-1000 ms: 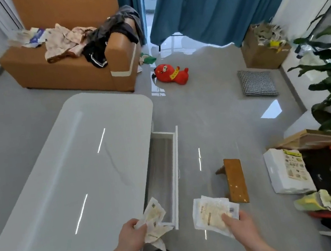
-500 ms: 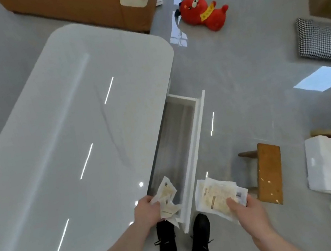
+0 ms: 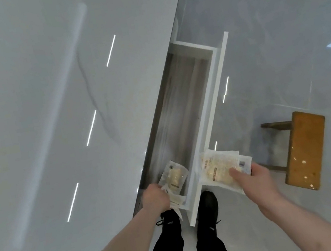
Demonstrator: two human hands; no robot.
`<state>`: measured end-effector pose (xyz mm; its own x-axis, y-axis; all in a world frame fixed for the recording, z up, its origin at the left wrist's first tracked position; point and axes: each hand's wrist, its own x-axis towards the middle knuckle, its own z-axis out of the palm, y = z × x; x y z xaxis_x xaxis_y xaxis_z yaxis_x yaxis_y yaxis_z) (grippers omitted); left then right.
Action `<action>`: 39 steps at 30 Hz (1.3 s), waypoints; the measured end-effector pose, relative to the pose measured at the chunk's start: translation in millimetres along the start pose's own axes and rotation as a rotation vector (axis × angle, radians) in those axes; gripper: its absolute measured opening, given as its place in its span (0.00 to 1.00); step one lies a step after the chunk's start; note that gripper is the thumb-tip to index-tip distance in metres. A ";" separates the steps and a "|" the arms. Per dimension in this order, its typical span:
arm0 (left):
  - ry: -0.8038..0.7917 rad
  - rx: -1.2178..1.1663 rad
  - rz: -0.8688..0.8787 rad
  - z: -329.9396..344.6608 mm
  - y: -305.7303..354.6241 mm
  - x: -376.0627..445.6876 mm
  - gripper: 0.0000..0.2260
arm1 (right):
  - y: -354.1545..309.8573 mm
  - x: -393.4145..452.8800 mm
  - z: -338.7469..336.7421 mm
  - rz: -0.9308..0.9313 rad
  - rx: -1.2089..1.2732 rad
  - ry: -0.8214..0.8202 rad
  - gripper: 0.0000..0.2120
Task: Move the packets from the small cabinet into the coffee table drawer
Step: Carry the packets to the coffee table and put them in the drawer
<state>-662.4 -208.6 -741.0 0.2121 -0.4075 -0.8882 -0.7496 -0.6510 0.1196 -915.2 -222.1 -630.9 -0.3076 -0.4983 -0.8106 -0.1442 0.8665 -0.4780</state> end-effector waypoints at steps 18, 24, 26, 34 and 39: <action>0.190 -0.067 0.065 11.2 -2.5 -20.9 0.16 | 12.0 8.1 -19.4 -0.001 0.051 -0.021 0.09; 0.292 -0.256 0.191 3.5 -12.3 -54.0 0.19 | 12.5 -1.7 -15.7 0.020 0.080 -0.033 0.09; 0.277 -0.333 0.269 -1.3 -4.2 -53.3 0.27 | 11.5 -1.8 -12.4 0.026 0.083 -0.027 0.08; 0.074 -0.551 0.179 5.2 28.0 -25.0 0.22 | 14.0 4.3 -6.1 0.008 0.049 -0.026 0.09; -0.030 -0.303 0.127 10.2 4.2 -42.3 0.28 | 7.2 0.3 -3.9 -0.021 -0.048 -0.047 0.10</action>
<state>-680.9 -187.5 -707.4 0.1076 -0.4815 -0.8698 -0.5472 -0.7591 0.3526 -920.0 -215.8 -633.3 -0.2595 -0.5160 -0.8164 -0.1952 0.8559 -0.4789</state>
